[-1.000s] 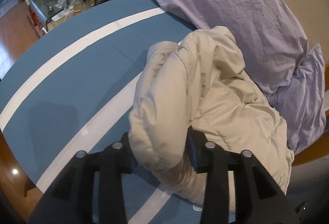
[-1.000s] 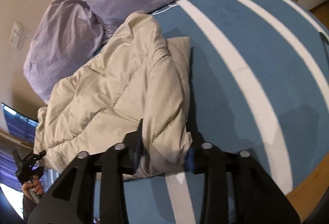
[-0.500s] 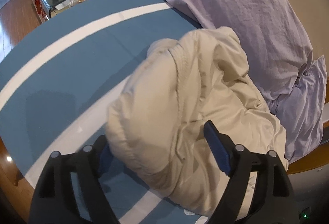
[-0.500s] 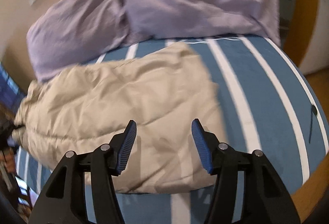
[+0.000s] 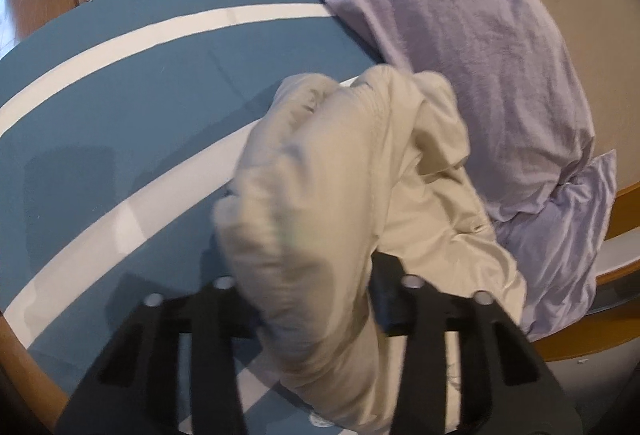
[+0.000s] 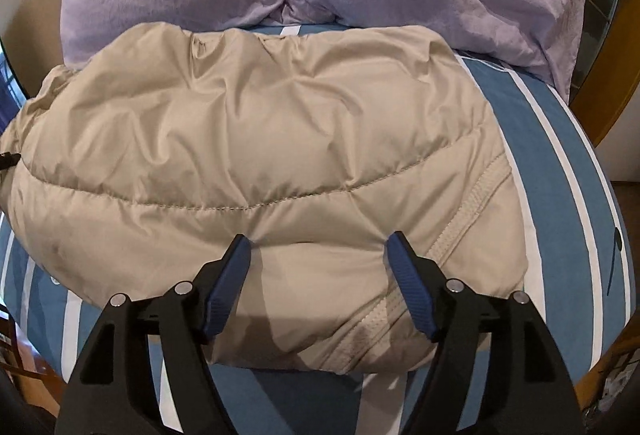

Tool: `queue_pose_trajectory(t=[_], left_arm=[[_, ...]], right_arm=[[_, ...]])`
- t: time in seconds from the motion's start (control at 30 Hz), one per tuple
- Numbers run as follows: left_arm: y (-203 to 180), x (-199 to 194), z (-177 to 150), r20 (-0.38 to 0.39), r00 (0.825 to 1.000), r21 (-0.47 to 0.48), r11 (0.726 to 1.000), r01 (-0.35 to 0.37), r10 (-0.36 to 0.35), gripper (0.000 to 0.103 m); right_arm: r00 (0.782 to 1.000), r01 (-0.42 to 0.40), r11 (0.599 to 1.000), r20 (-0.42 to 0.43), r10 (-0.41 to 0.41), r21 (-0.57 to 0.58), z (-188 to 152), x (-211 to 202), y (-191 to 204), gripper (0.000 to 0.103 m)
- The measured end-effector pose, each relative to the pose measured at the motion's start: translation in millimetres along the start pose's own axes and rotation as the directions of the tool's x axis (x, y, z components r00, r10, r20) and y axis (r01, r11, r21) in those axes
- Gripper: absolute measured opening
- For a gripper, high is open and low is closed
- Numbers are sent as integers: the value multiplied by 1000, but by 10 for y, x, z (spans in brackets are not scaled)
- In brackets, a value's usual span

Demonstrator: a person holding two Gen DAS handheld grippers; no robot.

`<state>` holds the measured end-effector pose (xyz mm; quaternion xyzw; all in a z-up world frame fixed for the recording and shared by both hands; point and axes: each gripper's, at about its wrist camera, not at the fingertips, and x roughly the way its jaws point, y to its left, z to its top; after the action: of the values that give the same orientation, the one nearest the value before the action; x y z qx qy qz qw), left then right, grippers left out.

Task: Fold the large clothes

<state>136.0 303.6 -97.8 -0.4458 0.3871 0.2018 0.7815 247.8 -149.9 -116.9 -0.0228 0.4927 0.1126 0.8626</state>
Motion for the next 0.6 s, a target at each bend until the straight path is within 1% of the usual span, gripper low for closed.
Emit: queue_pose_trajectory(t=[0.07, 0.2, 0.33, 0.5, 0.6], left_arm=[[-61, -54, 21, 10, 1000, 15, 1000, 22, -23, 29], [-235, -188, 23, 33, 996, 48, 996, 78, -79, 26], [-483, -352, 0, 50, 986, 105, 983, 151, -157, 25], [-925, -583, -126, 52, 966, 217, 947, 238, -254, 24], [-1230, -683, -262, 35, 952, 285, 916, 281, -303, 24]], right_arm=[[1000, 3, 1000, -7, -3, 0, -1, 23, -3, 73], [1000, 9, 1000, -14, -9, -5, 2, 45, 10, 74], [1000, 8, 1000, -17, -8, -4, -1, 46, 9, 74], [1000, 2, 1000, -22, -2, -3, 9, 62, 6, 74], [1000, -2, 1000, -25, 2, -2, 14, 68, -1, 75]])
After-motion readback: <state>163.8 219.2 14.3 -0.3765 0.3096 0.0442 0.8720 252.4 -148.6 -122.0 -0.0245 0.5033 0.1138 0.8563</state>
